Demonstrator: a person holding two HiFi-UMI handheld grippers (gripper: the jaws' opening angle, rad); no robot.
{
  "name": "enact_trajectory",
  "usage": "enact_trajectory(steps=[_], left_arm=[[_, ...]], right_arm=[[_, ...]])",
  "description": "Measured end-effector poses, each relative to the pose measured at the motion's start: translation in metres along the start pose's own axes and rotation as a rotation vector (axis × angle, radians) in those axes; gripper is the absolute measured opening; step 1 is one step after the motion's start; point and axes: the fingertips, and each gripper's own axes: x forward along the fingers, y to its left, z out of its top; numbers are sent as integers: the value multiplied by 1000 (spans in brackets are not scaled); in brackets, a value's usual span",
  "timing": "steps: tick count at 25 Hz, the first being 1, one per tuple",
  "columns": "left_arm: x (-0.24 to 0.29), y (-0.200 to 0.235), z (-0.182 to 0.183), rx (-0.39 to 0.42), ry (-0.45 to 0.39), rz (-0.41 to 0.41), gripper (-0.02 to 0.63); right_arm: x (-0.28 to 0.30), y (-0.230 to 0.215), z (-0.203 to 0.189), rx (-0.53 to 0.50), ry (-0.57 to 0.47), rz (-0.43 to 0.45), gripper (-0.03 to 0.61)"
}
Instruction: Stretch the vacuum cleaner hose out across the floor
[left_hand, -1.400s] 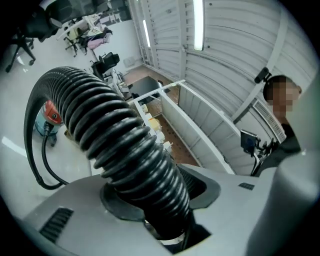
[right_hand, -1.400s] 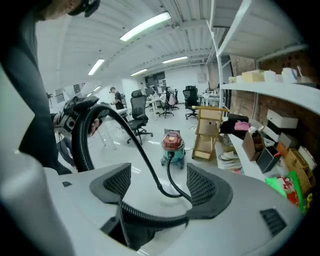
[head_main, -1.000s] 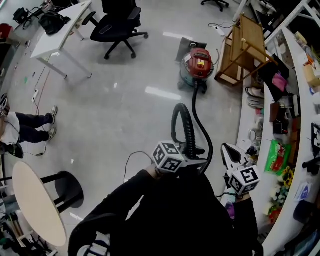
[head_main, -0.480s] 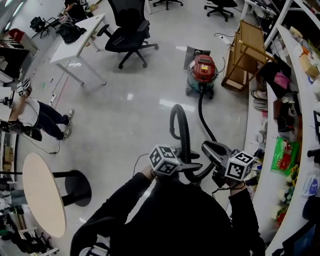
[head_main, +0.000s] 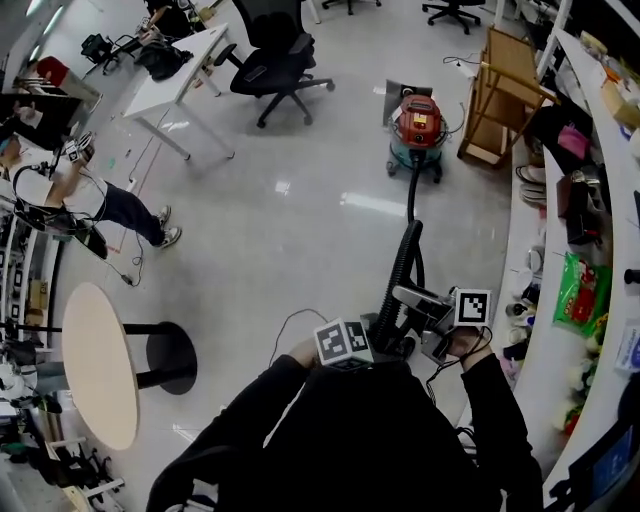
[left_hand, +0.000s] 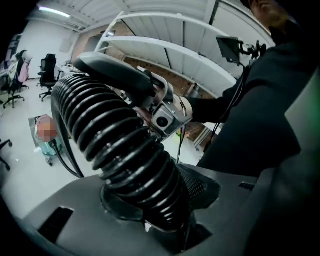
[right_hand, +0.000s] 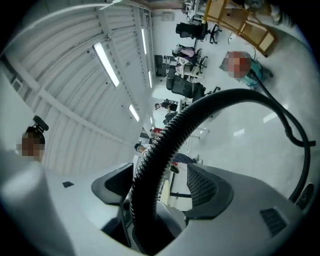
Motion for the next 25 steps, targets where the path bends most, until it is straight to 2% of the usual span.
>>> enact_trajectory(steps=[2,4,7,11,13,15,17,18,22,23,25], left_arm=[[4,-14,-19,54,73,-3,207],[4,-26,-34,84,100,-5,206],[-5,-37,-60,88,91,4,210],[-23,-42,-131,173,165,73,231],[-36,-48,-170,162,178,77,292],[-62,-51,-208,94,143,72,327],[-105,-51,-232,-19,28,62,328],[-129,-50,-234,-88,-68,58,327],[-206,-34,-189,-419,-587,53,327],[-216,-29,-174,-511,-696,12,327],[-217,-28,-152,-691,-844,-133,327]], right_arm=[[7,7,-8,30,-22,45,322],[17,13,-17,31,-52,70,322],[30,12,-47,-78,-38,27,293],[49,17,-94,-165,-77,29,256],[53,24,-110,-182,-128,19,238],[59,29,-126,-187,-173,-11,217],[74,35,-146,-214,-181,-37,192],[81,39,-159,-235,-164,-48,186],[101,60,-213,-310,-64,-69,184],[103,62,-222,-326,-49,-74,184],[100,63,-241,-367,-18,-87,184]])
